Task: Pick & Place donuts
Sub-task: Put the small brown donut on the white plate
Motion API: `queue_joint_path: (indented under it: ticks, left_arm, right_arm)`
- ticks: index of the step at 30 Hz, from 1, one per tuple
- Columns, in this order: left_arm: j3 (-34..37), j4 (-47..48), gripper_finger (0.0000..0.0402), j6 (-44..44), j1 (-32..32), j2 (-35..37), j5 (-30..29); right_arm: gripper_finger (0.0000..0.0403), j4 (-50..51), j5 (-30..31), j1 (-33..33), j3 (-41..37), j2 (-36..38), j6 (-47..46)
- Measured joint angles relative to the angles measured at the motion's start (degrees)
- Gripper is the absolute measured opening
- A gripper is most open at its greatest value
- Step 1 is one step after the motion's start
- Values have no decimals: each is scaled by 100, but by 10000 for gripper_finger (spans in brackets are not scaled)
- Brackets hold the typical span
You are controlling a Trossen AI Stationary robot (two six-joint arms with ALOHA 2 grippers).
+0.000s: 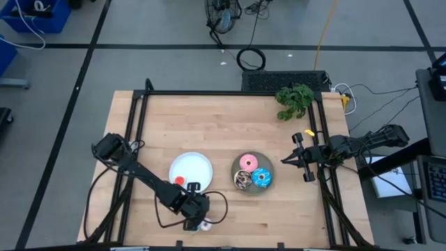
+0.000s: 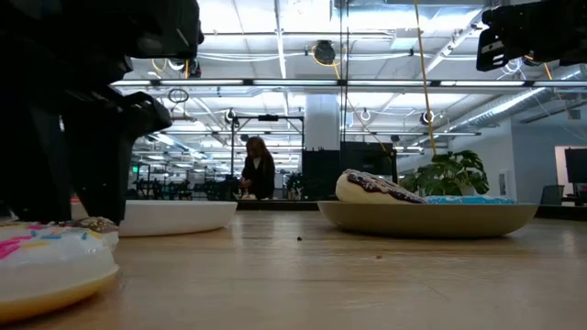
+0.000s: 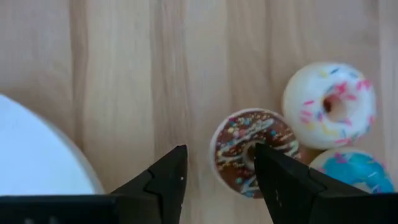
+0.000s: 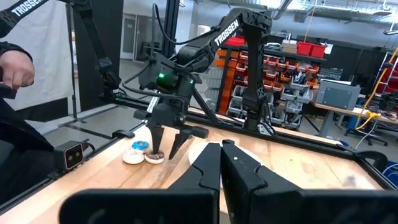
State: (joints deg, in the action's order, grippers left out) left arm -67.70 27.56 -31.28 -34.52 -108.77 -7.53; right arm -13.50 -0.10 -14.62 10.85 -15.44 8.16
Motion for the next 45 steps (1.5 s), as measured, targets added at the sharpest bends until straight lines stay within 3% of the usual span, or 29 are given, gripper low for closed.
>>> queue_joint_path:
  ticks: [8, 17, 23, 31, 38, 45]
  left_arm:
    - [0, -13, 185, 101, 83, -64, 257]
    - [0, -103, 142, 251, 130, -142, 429]
    - [0, -93, 100, 317, 147, -142, 432]
    - [0, -72, 11, 524, 173, -112, 455]
    - [-12, -44, 22, 636, 300, 44, 578]
    - [-24, 130, 17, 859, 381, 799, 429]
  right_arm:
    - [0, -1, 0, 0, 0, 0, 0]
    - [0, -36, 0, 0, 0, 0, 2]
    - [0, -41, 2, 1, 0, 0, 4]
    - [0, -42, 2, 1, -1, 0, 4]
    - [0, -79, 2, 1, -2, -2, 4]
    - [0, -120, 1, 1, -4, -67, 9]
